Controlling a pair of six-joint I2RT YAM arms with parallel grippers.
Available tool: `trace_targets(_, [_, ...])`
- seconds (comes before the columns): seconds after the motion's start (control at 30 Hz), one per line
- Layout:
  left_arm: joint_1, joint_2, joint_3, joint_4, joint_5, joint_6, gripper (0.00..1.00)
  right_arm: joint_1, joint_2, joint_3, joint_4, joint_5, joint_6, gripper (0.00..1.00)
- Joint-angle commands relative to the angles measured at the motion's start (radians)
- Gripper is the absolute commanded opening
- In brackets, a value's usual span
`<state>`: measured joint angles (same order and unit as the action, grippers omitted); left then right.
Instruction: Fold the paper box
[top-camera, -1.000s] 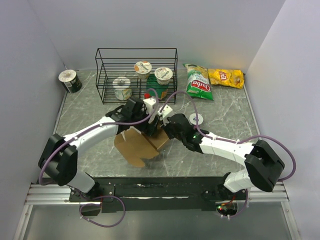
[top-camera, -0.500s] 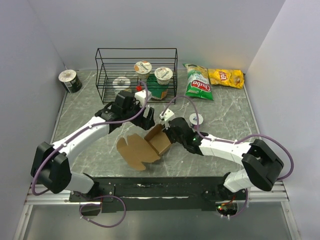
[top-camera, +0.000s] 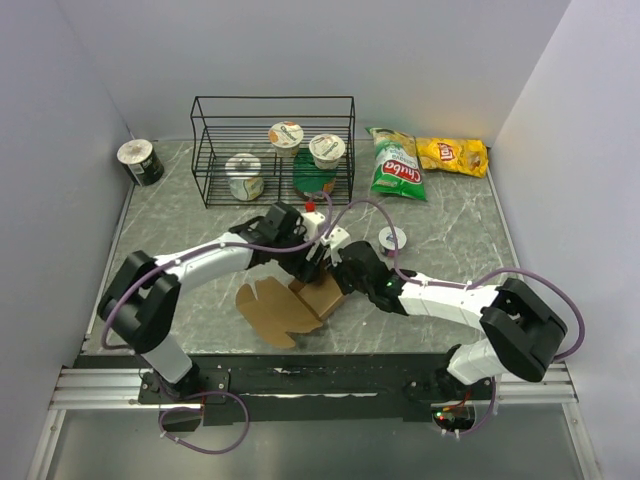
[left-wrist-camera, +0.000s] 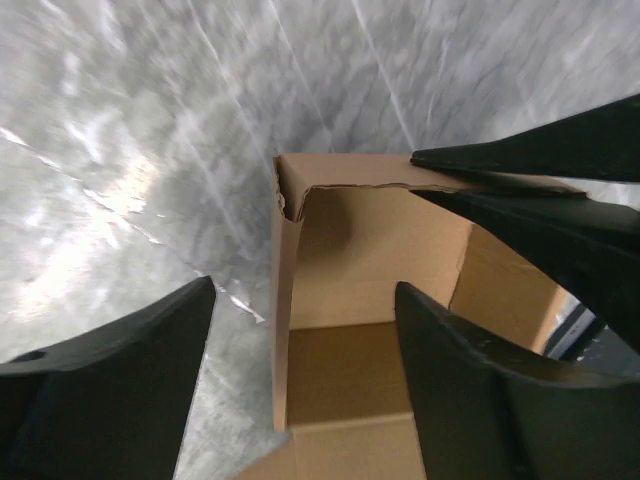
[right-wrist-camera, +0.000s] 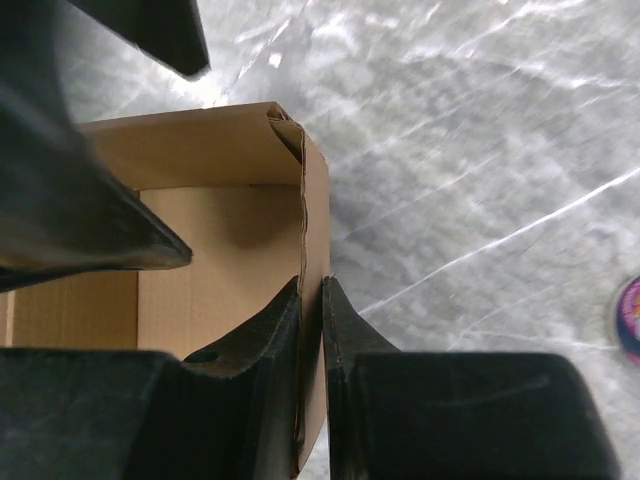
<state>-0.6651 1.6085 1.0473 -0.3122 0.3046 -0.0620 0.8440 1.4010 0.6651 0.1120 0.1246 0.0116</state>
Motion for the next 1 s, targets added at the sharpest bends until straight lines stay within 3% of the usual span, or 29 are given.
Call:
trace_targets(0.0, [-0.019,0.034,0.011,0.022,-0.054,0.019,0.73,0.010,0.015,-0.021,0.071,-0.029,0.036,0.19])
trace_targets(0.2, [-0.073,0.037,-0.020,0.038,-0.199,0.030,0.53,0.010,0.030,-0.016,0.081,-0.036,0.047,0.19])
trace_targets(0.23, [-0.083,0.037,-0.027,0.044,-0.214,0.028,0.46,0.010,0.035,-0.013,0.084,-0.036,0.050,0.19])
trace_targets(0.37, [-0.093,0.050,-0.029,0.045,-0.231,0.028,0.30,0.010,0.044,-0.012,0.092,-0.045,0.070,0.20])
trace_targets(0.47, [-0.111,0.067,-0.026,0.036,-0.257,0.034,0.15,0.010,0.043,-0.006,0.084,-0.042,0.100,0.28])
trace_targets(0.53, [-0.125,0.070,-0.030,0.035,-0.275,0.040,0.07,0.010,0.026,-0.007,0.077,-0.037,0.123,0.46])
trace_targets(0.6, [-0.129,0.062,-0.039,0.038,-0.291,0.042,0.04,0.006,0.004,-0.016,0.078,-0.039,0.145,0.61])
trace_targets(0.7, [-0.133,0.051,-0.047,0.042,-0.297,0.045,0.01,-0.003,-0.084,-0.053,0.072,-0.043,0.174,0.71])
trace_targets(0.83, [-0.137,0.038,-0.056,0.054,-0.300,0.048,0.01,-0.048,-0.221,-0.114,0.069,-0.075,0.223,0.74])
trace_targets(0.97, [-0.142,0.001,-0.073,0.081,-0.294,0.051,0.01,-0.150,-0.364,-0.202,0.115,-0.143,0.307,0.71])
